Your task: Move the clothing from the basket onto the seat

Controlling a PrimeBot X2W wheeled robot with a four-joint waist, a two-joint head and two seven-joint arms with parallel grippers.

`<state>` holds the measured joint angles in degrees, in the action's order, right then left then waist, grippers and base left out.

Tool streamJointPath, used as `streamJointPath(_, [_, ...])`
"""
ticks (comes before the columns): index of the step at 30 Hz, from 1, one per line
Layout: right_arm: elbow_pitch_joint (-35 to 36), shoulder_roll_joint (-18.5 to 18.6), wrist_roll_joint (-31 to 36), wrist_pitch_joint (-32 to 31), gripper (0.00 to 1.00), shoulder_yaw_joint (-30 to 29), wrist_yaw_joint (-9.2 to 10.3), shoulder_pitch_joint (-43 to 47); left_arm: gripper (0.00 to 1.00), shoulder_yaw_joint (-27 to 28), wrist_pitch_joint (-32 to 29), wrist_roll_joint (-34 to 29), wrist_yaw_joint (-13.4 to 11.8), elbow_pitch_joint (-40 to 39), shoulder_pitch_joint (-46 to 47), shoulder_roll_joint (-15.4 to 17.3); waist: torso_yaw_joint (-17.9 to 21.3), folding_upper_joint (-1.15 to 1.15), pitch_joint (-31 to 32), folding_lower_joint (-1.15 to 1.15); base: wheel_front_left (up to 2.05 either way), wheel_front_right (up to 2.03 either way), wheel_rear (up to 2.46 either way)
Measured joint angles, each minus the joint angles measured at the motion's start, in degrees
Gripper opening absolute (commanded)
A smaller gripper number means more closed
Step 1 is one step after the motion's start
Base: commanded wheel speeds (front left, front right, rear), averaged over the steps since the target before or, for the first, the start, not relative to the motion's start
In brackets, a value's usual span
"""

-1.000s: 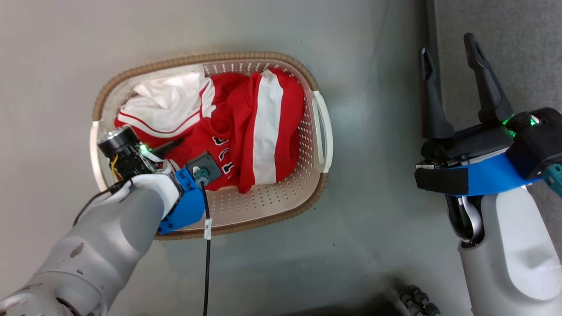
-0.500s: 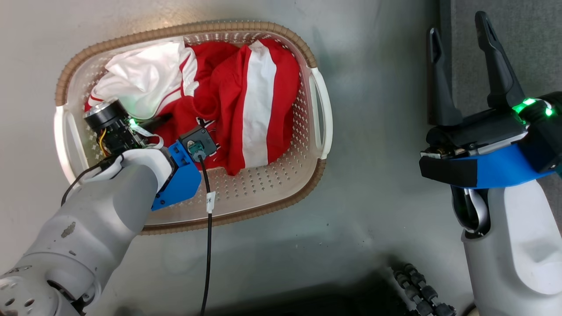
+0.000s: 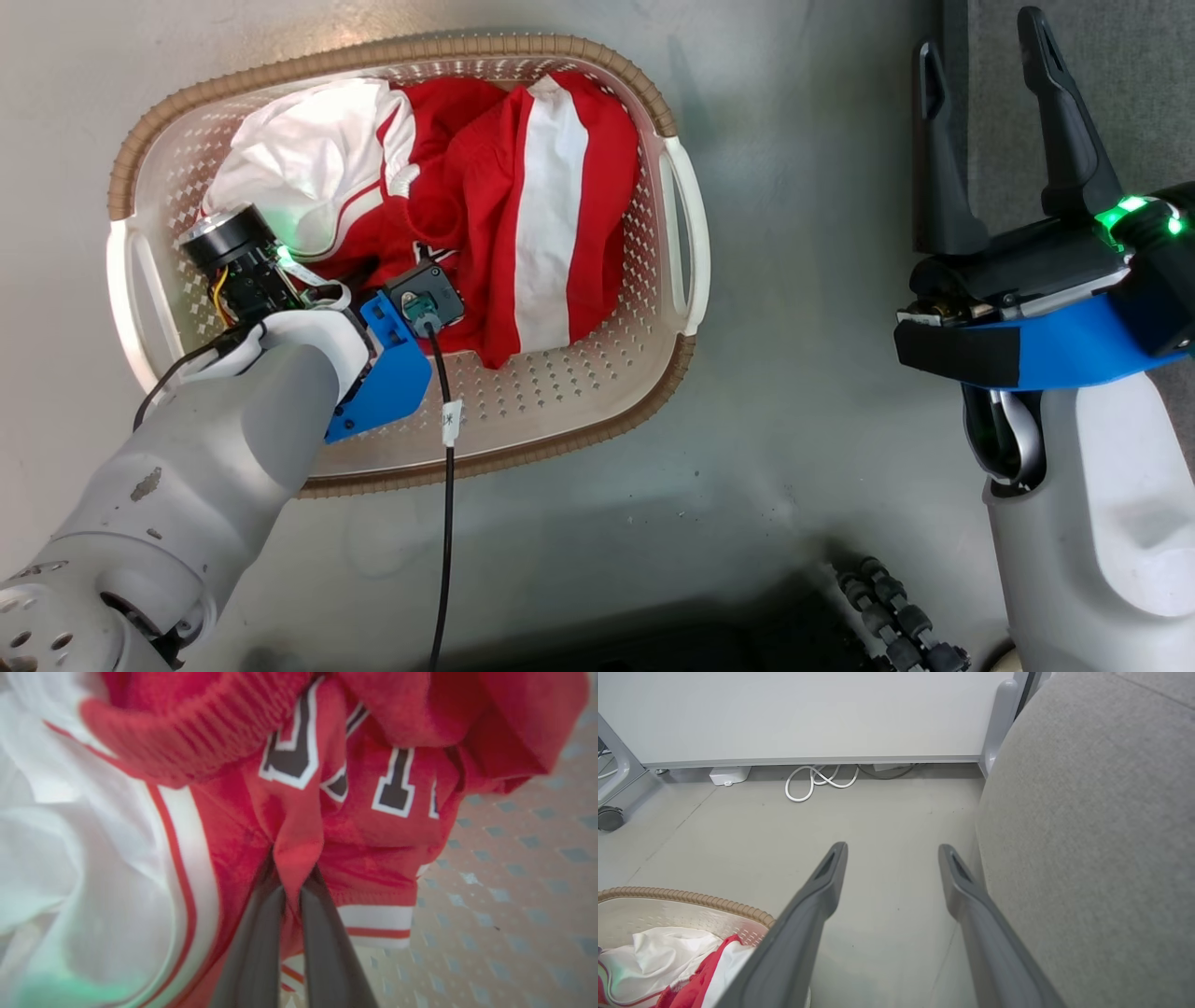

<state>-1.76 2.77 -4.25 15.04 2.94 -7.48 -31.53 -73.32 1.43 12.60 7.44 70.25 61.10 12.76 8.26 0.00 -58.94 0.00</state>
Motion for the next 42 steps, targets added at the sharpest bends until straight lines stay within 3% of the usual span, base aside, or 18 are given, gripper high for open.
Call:
streamJointPath(15, [-1.1, 0.0, 1.2, 0.0, 1.00, -1.0, 0.00, 0.4, 0.00, 0.0, 4.0, 6.2, 0.0, -1.9, -1.5, -2.9, -2.2, 0.00, 5.5, 0.00, 0.00, 0.00, 0.00])
streamJointPath(32, [-3.2, 0.0, 3.1, 0.0, 1.00, -2.1, 0.00, 4.8, 0.00, 0.1, 12.4, 15.2, 0.0, -3.5, -5.9, -7.1, -6.7, 0.00, 18.0, -0.01, 0.00, 0.00, 0.00])
streamJointPath(42, [-4.4, 0.0, 3.2, 0.0, 1.00, -2.6, 0.00, 7.9, 0.00, 3.3, 13.5, 20.6, 0.0, -8.6, -6.5, -7.1, -9.1, 0.00, 24.9, 0.00, 0.00, 0.00, 0.00])
